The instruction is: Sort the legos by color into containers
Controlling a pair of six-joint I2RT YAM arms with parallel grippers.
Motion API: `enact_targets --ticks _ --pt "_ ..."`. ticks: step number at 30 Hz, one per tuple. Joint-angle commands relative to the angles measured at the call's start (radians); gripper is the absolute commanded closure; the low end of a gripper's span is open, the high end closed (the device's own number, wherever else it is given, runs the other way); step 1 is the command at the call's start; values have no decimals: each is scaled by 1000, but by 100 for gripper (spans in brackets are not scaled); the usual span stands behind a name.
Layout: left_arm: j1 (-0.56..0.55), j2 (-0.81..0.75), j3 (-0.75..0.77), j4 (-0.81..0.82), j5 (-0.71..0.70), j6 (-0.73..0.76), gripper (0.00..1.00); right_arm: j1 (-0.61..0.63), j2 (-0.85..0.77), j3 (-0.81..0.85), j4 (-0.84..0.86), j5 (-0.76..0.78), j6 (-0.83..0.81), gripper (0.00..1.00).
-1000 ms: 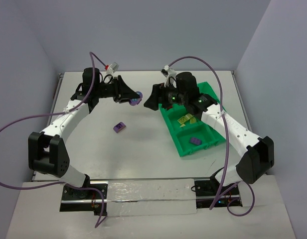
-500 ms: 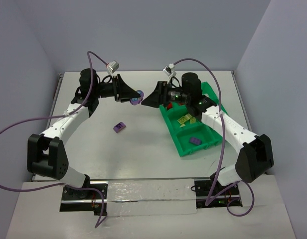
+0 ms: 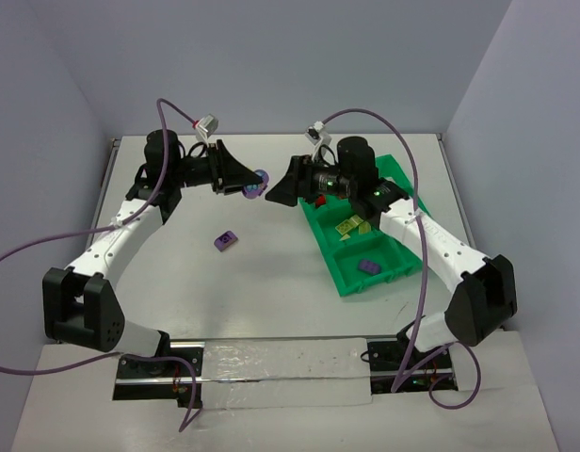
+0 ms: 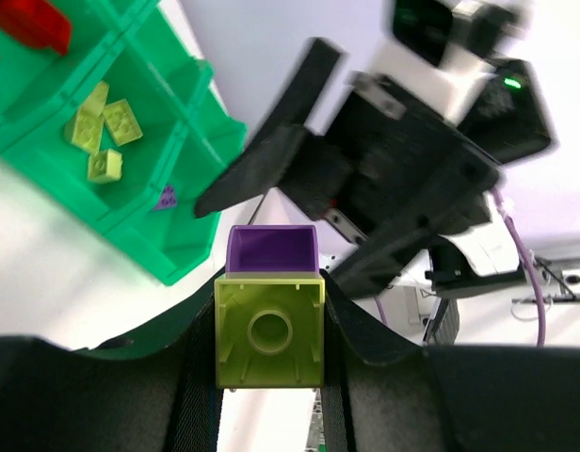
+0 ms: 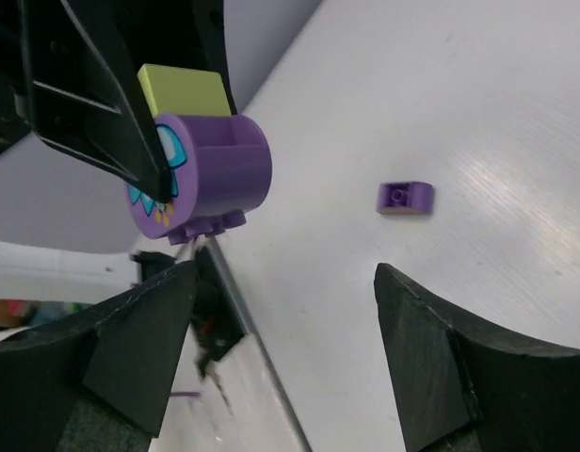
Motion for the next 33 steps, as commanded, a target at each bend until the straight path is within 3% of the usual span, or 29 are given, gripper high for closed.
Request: enact_targets --ticks 1,12,22,33 --pt "-3 -56 34 -126 -56 24 100 67 -39 145 -251 172 -301 12" --pt "-3 -48 49 -205 -86 27 100 181 29 299 -446 256 -527 3" --pt "-6 -51 65 -230 -90 41 100 220 162 462 -527 300 -604 2" --pt "-6 -67 59 -241 -88 46 100 255 227 504 -493 339 -613 2"
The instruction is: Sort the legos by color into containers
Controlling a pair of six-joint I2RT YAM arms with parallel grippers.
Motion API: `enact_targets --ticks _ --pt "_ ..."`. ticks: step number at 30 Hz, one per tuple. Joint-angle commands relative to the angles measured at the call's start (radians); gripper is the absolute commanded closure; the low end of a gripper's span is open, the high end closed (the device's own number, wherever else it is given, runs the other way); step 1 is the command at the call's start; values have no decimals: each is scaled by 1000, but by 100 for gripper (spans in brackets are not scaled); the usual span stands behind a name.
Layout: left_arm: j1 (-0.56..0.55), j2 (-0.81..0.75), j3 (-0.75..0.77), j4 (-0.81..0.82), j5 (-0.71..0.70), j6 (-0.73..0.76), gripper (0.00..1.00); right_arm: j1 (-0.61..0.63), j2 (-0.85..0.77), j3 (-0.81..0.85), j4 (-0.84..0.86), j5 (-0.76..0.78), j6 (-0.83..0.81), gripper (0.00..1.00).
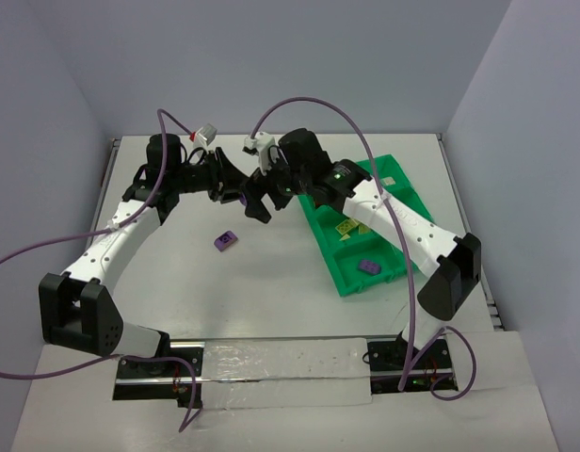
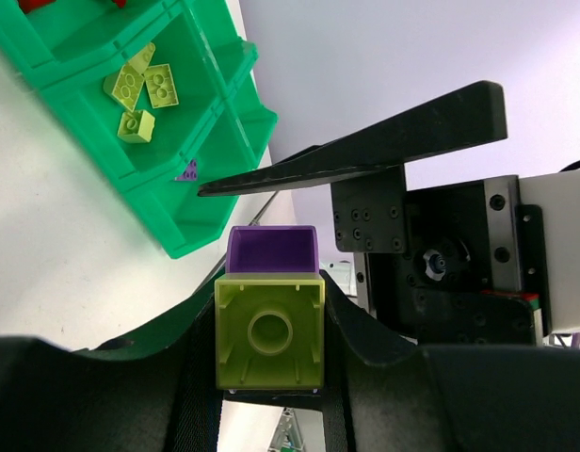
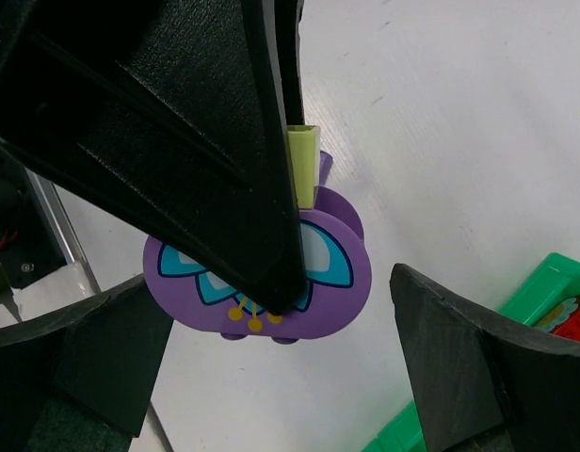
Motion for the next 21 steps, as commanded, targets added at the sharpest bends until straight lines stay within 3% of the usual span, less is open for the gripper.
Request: enact_targets --ticks 1,16,21 --pt "-5 -41 44 2 0 17 100 21 -1 57 29 28 -12 2" --pt "-5 -40 37 -7 2 24 100 58 -57 -39 176 117 32 17" --pt "-5 -35 42 -3 4 21 100 59 -58 -43 178 135 29 30"
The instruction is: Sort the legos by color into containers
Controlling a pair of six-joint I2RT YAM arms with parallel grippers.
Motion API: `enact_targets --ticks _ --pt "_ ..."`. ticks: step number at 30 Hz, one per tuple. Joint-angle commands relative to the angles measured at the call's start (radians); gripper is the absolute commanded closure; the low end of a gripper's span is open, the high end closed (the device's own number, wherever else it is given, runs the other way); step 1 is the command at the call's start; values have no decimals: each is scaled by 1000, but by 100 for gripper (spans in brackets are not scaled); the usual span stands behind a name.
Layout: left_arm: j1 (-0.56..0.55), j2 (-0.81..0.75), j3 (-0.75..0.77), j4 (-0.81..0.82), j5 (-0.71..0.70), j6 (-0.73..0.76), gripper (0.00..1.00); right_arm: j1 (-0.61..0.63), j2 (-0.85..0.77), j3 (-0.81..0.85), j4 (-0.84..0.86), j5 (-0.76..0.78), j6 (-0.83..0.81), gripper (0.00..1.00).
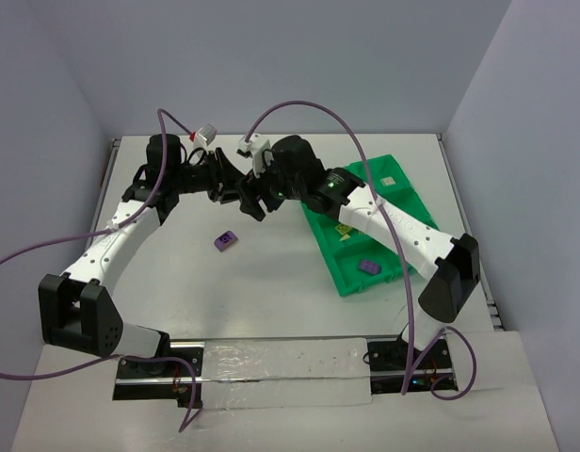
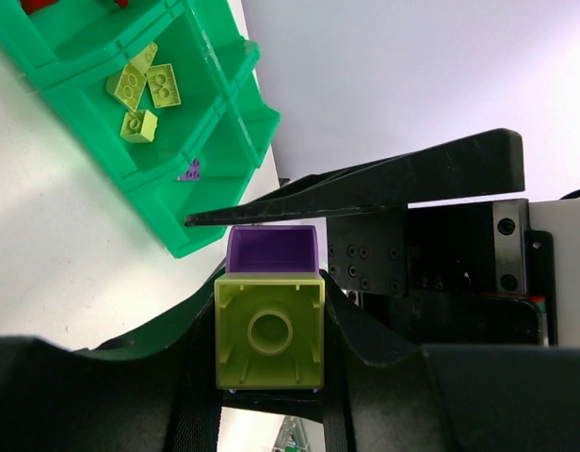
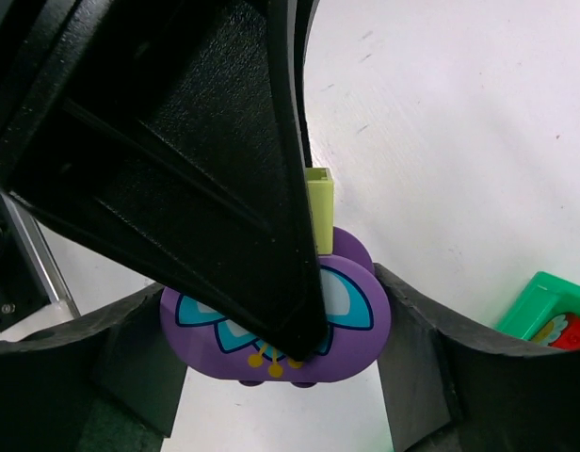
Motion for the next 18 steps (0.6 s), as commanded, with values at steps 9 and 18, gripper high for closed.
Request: enact_targets --ticks 9,18 --pt "-5 -26 37 6 6 6 100 9 -86 -37 98 65 7 44" --pt "-5 -32 44 -16 -10 30 100 8 -118 -79 122 82 22 100"
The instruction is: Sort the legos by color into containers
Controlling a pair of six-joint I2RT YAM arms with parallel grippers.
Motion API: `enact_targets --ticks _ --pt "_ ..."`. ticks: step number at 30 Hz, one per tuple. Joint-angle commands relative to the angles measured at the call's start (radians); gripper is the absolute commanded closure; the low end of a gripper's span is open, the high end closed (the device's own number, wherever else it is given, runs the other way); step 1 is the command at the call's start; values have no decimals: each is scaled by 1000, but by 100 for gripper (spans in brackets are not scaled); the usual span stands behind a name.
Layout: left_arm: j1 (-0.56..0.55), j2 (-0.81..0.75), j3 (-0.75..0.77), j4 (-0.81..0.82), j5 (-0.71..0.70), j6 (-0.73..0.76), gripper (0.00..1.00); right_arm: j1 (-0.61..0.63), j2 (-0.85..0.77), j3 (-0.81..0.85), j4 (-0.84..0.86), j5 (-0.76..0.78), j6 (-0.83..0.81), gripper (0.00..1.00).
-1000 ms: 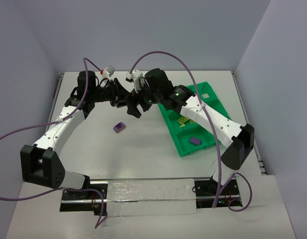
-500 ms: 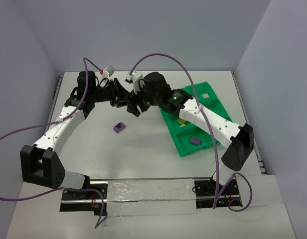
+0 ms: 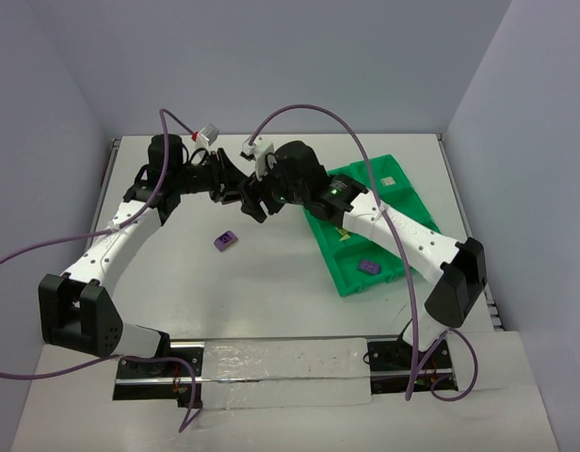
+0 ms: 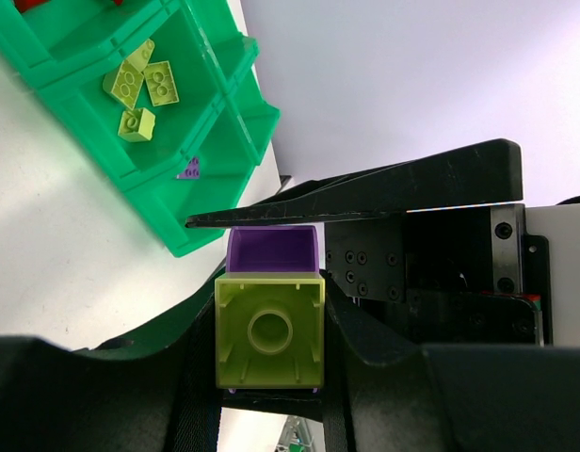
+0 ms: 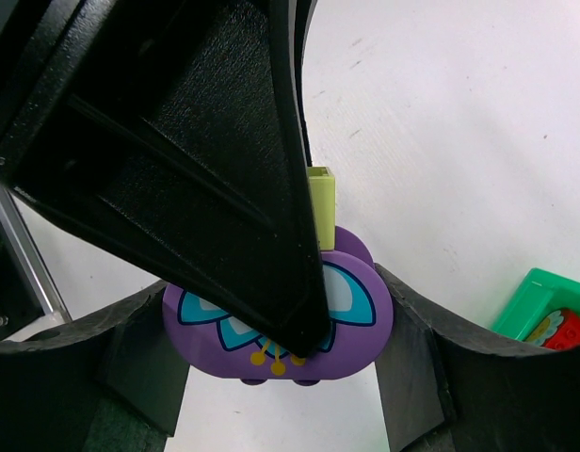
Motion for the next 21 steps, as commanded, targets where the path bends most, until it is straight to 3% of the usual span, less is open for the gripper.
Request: enact_targets --ticks 1,3,5,7,10,14,19,21 --pt "4 -33 44 -17 -7 24 99 2 -79 -13 63 40 10 100" --pt "4 -30 58 -38 -17 37 91 2 -80 -16 62 39 12 100" --pt "4 -27 74 -67 -25 67 71 2 -83 -21 63 36 13 100" --pt "4 -26 97 -107 -39 92 40 2 -88 -27 60 33 15 100" --pt "4 -25 112 -133 -43 115 27 3 -87 -31 58 32 14 100" --pt "4 -18 131 -163 -53 143 19 3 -92 -36 54 33 12 100" --pt "4 -9 171 -231 -94 189 19 3 -94 -47 51 33 12 100" --pt "5 -11 181 -252 -108 203 24 2 -94 -50 48 33 11 100"
